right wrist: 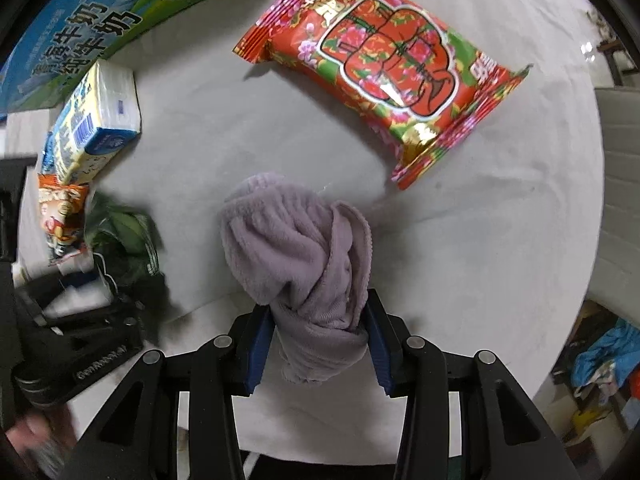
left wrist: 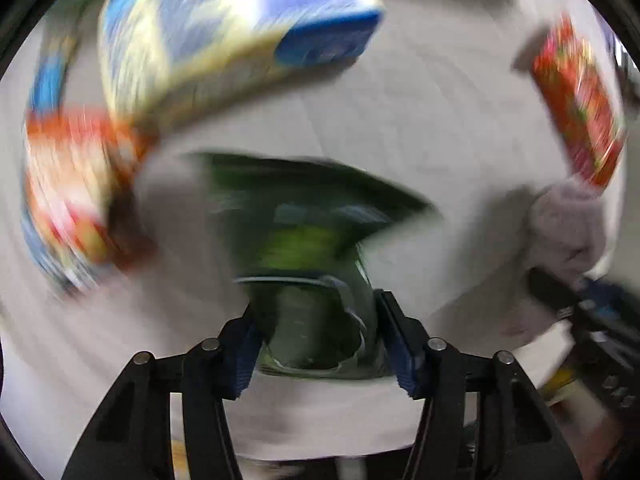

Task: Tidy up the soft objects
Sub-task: 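Grasp the lavender towel with the right tool while the left tool grasps the green snack bag, then carry both items into the box and open both tools to release them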

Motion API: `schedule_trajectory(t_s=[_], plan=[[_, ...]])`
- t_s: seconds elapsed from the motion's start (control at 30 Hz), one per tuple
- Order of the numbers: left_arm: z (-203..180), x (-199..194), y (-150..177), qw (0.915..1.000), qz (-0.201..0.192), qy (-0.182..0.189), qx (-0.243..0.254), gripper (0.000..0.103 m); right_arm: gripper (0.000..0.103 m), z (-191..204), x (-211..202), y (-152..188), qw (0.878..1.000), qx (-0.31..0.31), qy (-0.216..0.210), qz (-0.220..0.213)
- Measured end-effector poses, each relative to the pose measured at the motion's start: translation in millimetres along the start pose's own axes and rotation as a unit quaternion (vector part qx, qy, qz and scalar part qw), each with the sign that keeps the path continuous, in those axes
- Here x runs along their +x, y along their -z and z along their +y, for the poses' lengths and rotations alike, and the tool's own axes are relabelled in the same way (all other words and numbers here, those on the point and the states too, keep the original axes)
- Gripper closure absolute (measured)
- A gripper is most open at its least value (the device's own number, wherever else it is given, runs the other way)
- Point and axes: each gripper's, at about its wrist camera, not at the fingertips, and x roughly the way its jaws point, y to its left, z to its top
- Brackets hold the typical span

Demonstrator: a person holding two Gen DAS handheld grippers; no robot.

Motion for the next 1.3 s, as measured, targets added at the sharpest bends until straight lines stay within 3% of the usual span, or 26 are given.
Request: schedule_trajectory(t_s=[0.1, 0.23, 0.33, 0.4, 0.5, 0.6, 0.67, 0.7, 0.97, 1.13, 1.27, 1.3], plan=[[10.8, 1.6, 7.6, 0.9981, -0.020, 0.032, -0.049, 0.047, 0.056, -6.6, -5.5, -6.1, 1.000, 0.013, -0.017, 0.000], [12.6, 1.7, 10.8, 0.9970, -0.035, 0.041, -0.056, 0.047, 0.052, -3.1, -9.5, -5.3, 1.000, 0.010, -0.015, 0.001], [6.6, -17.7, 15.6, 0.9981, -0.055, 0.001, -0.028, 0.047, 0.047, -2.3, -5.5, -1.0, 1.000, 0.012, -0.007, 0.003], [-1.2, -23.0, 12.6, 0.9969, -0.071, -0.030, -0.016, 0.058, 0.047, 4.0, 1.5, 8.3, 1.000, 0.014, 0.003, 0.000], [-11.6, -22.9, 15.7, 0.9949, -0.088, -0.048, -0.009, 0.062, 0.058, 7.3, 6.1, 15.3, 0.999, 0.015, 0.032, -0.014], [-22.3, -29.1, 21.7, 0.9926, -0.105, -0.061, -0.009, 0.065, 0.061, 13.4, 3.1, 23.6, 0.999, 0.008, 0.046, -0.024], [-24.8, -49.5, 25.5, 0.9908, -0.118, -0.065, -0.007, 0.065, 0.061, 23.7, 2.1, 31.0, 0.998, -0.002, 0.053, -0.032], [-42.1, -73.3, 6.9, 0.9899, -0.123, -0.070, -0.008, 0.065, 0.061, 25.6, -1.7, 35.0, 0.998, -0.006, 0.052, -0.037], [-69.3, -170.0, 53.1, 0.9800, -0.192, -0.052, -0.008, 0.066, 0.062, 20.5, -70.9, 76.0, 0.994, -0.044, 0.039, -0.094], [-61.9, -220.4, 88.0, 0.9705, -0.239, -0.032, -0.008, 0.066, 0.062, 20.6, -129.3, 88.8, 0.989, -0.051, 0.024, -0.136], [-62.0, -269.6, 87.0, 0.9607, -0.277, -0.008, -0.001, 0.066, 0.062, 13.8, -184.7, 89.1, 0.985, -0.051, -0.004, -0.167], [-67.5, -266.3, 77.6, 0.9591, -0.283, -0.003, 0.000, 0.066, 0.062, 14.0, -194.6, 89.1, 0.983, -0.052, -0.011, -0.176]])
